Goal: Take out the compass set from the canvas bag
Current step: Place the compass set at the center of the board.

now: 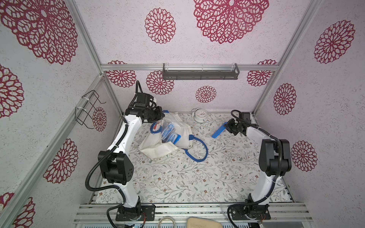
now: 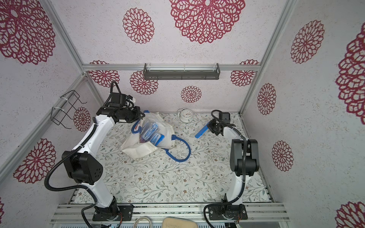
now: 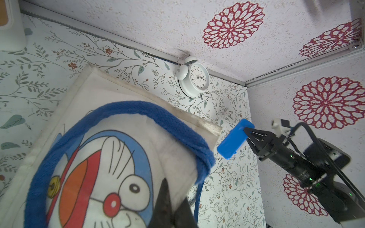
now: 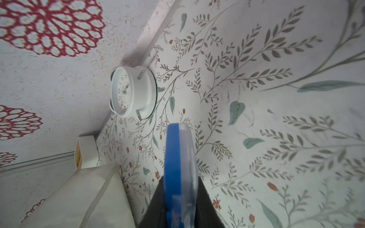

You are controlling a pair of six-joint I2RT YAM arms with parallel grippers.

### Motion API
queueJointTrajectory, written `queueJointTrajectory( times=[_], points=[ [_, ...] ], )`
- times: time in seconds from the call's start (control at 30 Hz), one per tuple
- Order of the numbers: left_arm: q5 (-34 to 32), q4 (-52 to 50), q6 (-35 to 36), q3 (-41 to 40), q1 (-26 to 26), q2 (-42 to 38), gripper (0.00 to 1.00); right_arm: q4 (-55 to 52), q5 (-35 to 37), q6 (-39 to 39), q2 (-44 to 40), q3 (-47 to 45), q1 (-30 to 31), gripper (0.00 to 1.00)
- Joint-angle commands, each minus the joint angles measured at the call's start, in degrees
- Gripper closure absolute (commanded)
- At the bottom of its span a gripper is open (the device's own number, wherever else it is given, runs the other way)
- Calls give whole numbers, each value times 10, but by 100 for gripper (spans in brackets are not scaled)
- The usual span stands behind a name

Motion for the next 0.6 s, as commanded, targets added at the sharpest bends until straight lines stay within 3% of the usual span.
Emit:
queueJointTrajectory(
  times=[0.0,0.17,0.3,0.4,0.47,0.57],
  points=[
    [27,8,10,24,0,1,100,21,-40,-16,35,52,0,85],
    [30,2,12,27,0,6,100,-23,-43,-36,88,84,-2,77],
    [29,-3,17,27,1,7,100,-53,-16,-42,70,68,-5,40],
    [29,-3,17,28,2,9,100,-50,1,-41,20,37,-4,24],
    [29,-3,15,30,3,12,100,-51,0,-39,-16,18,2,23],
    [29,-6,13,36,2,14,100,-47,-22,-33,-75,-19,40,33]
  ],
)
